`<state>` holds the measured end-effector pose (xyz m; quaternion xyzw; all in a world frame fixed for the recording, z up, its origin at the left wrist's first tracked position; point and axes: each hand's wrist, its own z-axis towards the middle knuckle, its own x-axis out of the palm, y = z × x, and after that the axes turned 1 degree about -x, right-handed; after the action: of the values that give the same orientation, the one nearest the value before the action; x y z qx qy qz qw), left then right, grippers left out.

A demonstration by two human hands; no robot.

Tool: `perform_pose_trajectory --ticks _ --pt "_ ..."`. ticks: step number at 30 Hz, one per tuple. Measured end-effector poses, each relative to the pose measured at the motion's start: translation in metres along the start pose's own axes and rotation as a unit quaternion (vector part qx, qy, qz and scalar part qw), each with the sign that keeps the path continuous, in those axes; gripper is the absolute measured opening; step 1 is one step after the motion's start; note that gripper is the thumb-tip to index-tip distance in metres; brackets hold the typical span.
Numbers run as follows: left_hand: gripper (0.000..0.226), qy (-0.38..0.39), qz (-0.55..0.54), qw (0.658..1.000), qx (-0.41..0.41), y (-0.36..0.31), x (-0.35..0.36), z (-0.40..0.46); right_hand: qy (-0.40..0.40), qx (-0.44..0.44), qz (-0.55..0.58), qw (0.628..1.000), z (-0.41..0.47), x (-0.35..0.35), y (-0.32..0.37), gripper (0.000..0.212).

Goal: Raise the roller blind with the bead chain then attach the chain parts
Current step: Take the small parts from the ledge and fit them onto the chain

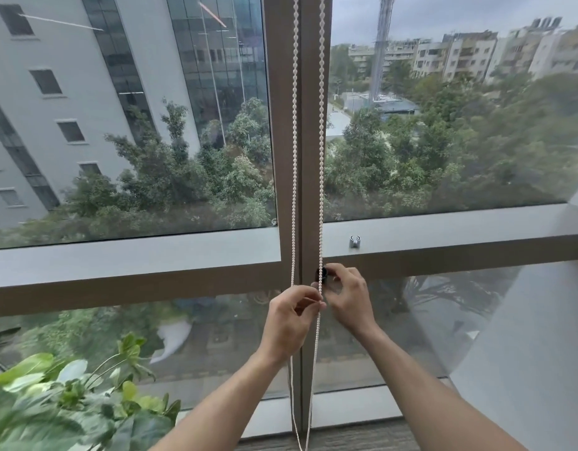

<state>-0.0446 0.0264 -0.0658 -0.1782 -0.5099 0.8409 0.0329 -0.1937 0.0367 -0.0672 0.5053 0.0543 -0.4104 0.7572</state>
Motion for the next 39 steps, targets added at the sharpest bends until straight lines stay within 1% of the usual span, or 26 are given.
perform_pose_trajectory --ticks 3,5,9,14,18,24,27,29,34,37,39 --pt "0.018 -0.001 0.011 1.0 0.011 0.002 -0.002 -0.008 0.04 0.009 0.015 0.999 -0.016 0.005 0.001 0.029" --pt "0.022 -0.009 0.013 1.0 0.015 0.003 -0.003 -0.014 0.053 0.021 0.037 0.998 -0.026 0.008 0.002 0.029" --pt "0.032 -0.01 0.016 0.999 0.044 0.007 -0.006 -0.024 0.055 0.041 0.063 0.996 -0.043 0.013 0.003 0.028" --pt "0.042 -0.014 0.033 0.999 0.039 0.012 -0.01 -0.033 0.051 0.032 0.102 0.993 -0.058 0.013 0.006 0.026" --pt "0.043 0.0 0.02 0.999 0.044 0.009 -0.014 -0.034 0.046 0.03 0.125 0.991 -0.064 0.012 0.009 0.022" --pt "0.042 0.032 0.005 0.999 0.028 0.003 -0.022 -0.034 0.051 0.033 0.155 0.986 -0.07 0.014 0.015 0.026" --pt "0.046 0.043 -0.02 0.999 -0.001 0.0 -0.026 -0.033 0.047 0.031 0.183 0.982 -0.071 0.012 0.019 0.026" --pt "0.046 0.05 -0.02 0.998 -0.019 0.001 -0.029 -0.033 0.046 0.033 0.194 0.979 -0.071 0.01 0.022 0.03" --pt "0.045 0.057 -0.004 0.998 -0.003 0.0 -0.032 -0.031 0.047 0.045 0.199 0.978 -0.07 0.007 0.025 0.032" --pt "0.047 0.059 -0.006 0.998 -0.004 0.0 -0.034 -0.03 0.054 0.044 0.21 0.975 -0.071 0.004 0.027 0.034" --pt "0.049 0.064 0.008 0.998 0.009 0.0 -0.035 -0.029 0.059 0.042 0.217 0.973 -0.071 0.003 0.027 0.035"
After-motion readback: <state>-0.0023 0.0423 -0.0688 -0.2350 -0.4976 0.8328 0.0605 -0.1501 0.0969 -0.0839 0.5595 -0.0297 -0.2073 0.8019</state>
